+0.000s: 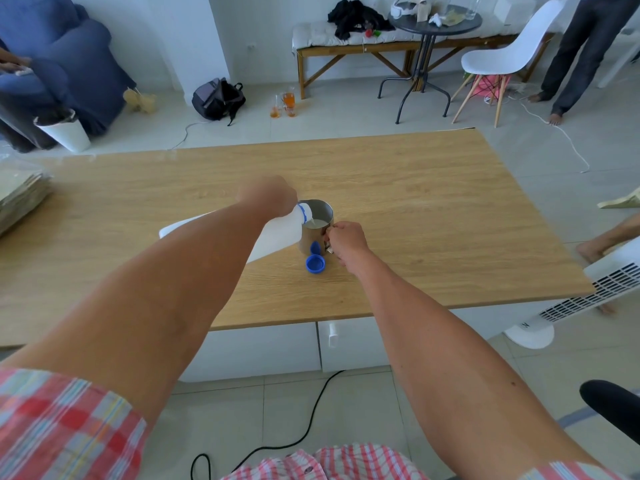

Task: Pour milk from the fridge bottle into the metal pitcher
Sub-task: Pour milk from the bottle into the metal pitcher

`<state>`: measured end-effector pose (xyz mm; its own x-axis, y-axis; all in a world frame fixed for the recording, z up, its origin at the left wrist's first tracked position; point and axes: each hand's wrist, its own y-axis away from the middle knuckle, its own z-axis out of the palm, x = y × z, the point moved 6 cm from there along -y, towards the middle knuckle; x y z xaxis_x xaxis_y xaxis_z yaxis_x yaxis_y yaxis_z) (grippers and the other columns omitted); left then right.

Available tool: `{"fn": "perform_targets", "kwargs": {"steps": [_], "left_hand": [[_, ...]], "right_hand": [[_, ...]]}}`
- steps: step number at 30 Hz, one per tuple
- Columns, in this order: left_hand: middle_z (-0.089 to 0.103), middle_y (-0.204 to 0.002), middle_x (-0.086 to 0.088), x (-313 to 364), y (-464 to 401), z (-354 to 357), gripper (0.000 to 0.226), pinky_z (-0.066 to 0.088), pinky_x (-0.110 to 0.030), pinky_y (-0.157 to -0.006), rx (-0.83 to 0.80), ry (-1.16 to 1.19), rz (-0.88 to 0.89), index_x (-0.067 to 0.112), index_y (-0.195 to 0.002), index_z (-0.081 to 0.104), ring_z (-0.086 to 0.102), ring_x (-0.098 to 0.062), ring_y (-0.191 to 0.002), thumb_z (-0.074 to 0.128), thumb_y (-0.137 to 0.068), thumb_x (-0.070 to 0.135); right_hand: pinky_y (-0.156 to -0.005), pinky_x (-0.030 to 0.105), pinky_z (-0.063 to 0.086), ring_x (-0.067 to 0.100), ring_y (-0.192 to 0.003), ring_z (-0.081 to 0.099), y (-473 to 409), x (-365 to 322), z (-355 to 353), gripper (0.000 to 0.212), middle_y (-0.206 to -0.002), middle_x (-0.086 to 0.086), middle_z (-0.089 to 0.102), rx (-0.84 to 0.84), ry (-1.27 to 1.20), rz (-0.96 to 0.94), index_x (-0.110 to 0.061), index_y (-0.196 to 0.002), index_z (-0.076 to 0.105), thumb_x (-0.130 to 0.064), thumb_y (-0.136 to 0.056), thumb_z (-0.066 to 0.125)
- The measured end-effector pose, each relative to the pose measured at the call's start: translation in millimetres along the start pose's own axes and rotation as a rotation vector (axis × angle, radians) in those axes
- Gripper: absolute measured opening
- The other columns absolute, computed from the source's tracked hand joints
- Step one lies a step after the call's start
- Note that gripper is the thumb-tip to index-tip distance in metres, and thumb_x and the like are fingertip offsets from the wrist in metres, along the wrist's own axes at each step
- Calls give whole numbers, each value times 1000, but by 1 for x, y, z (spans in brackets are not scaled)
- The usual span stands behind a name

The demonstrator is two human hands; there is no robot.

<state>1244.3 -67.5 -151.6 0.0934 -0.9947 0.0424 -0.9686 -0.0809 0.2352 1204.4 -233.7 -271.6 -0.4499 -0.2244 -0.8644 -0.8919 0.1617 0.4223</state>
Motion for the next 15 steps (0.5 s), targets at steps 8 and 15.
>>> {"fn": "perform_targets", "kwargs": {"steps": [8,15], "left_hand": [[59,-97,-10,0,-1,1,25,41,-38,-73,3,-8,5,12,-103,59,58,-31,-87,38,-96,23],[57,-102,-11,1,-1,1,23,41,-37,-77,4,-3,7,14,-104,56,56,-32,-91,38,-97,24]], "right_hand": [[-47,26,27,16,-58,35,0,0,0,22,-81,9,48,3,5,-7,-15,-89,61,-2,-92,42],[-47,26,26,16,-58,34,-1,0,0,22,-81,9,48,2,1,-10,-16,-89,60,-3,-92,43]]}}
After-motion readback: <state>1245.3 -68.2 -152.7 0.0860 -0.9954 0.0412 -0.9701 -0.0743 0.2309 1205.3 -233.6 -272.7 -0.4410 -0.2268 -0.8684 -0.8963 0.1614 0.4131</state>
